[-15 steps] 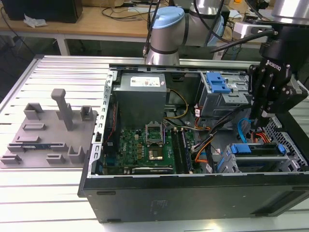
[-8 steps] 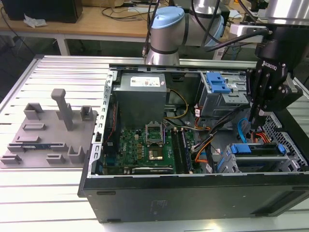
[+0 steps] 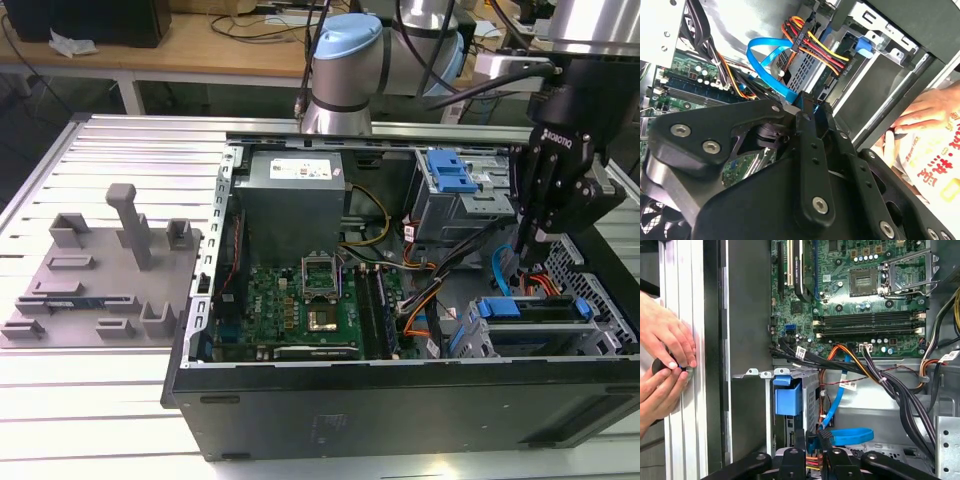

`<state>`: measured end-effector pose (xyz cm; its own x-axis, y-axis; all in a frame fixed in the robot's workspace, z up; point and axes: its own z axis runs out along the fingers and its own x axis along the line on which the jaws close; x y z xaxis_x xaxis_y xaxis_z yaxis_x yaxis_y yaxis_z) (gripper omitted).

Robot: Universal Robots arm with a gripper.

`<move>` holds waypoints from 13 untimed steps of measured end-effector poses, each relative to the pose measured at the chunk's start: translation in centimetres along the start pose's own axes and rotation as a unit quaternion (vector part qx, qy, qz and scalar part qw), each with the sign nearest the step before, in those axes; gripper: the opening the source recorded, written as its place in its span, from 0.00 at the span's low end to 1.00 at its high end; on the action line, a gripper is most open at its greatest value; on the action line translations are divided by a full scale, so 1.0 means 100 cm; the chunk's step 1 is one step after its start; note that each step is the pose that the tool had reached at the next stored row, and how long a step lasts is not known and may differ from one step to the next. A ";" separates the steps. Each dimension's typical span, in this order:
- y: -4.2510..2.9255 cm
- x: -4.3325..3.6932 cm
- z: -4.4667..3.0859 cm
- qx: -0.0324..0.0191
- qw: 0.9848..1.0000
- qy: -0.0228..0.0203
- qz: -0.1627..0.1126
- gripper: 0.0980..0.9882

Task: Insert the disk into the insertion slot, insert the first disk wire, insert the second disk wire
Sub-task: 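Insert the second disk wire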

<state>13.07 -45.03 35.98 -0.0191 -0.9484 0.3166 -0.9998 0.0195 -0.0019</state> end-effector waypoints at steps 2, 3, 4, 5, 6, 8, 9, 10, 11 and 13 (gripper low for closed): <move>0.0000 -0.0001 0.0004 0.000 1.000 0.000 0.000 0.07; 0.0000 -0.0002 0.0005 0.000 1.000 0.000 0.000 0.07; 0.0000 -0.0002 0.0006 0.000 1.000 0.000 0.000 0.07; 0.0000 -0.0002 0.0007 0.000 1.000 0.000 0.000 0.07; 0.0000 -0.0003 0.0009 0.000 1.000 0.000 0.000 0.07; 0.0000 -0.0004 0.0011 0.000 1.000 0.000 0.000 0.07; 0.0000 -0.0004 0.0011 0.000 1.000 0.000 0.000 0.07; 0.0000 -0.0004 0.0011 0.000 1.000 0.000 0.000 0.07; 0.0000 -0.0004 0.0012 0.000 1.000 0.000 0.000 0.07; 0.0000 -0.0004 0.0012 0.000 1.000 0.000 0.000 0.07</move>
<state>13.07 -45.03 35.86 -0.0191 -0.9482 0.3170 -0.9998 0.0195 -0.0019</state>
